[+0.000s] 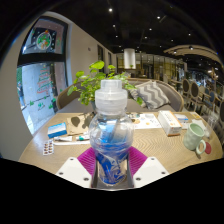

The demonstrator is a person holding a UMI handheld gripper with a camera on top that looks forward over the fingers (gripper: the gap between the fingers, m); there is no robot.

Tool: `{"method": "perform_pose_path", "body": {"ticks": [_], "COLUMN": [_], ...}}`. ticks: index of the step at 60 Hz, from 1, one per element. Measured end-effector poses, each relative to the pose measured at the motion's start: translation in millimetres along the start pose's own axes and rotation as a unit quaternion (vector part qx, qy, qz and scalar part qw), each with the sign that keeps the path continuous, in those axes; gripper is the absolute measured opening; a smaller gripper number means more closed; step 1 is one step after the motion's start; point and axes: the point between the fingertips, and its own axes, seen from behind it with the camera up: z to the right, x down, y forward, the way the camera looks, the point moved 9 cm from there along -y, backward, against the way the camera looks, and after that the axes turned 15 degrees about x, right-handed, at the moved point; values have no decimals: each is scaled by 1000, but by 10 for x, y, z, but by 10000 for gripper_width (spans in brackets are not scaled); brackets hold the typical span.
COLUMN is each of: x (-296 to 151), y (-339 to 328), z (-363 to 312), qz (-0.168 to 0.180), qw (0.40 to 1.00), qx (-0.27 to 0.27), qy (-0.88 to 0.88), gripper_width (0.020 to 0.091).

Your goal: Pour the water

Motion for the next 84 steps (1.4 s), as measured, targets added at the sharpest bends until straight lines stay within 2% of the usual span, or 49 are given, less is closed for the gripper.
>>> {"method": "perform_pose_path", "body": {"ticks": [3, 11, 13, 17, 23, 30, 35, 41, 51, 59, 66, 75, 84], "x": [-25, -234, -320, -542, -897, -1293, -1533, -1606, -1534, -1332, -1117, -986, -1032], "y": [-4, -73, -93, -129, -177, -139, -132, 131, 414, 598, 761, 839, 758], "z": [26, 129, 174, 280, 497, 820, 1030, 1367, 1877, 2109, 2238, 2270, 2324], "qz": [-2, 1, 4, 15, 4, -31, -62, -99, -156, -188, -203, -225, -228], "qw": [1000, 1000, 1000, 999, 991, 953, 907, 830, 687, 564, 492, 500, 603], "qx": [1, -14, -19, -27, -66, -138, -182, -231, -260, -284, -276, -264, -246], "qy": [0, 18, 23, 45, 120, 267, 374, 497, 660, 752, 800, 793, 724], "gripper_width": [372, 370, 323, 322, 321, 320, 320, 318, 317, 319, 318, 319, 316]}}
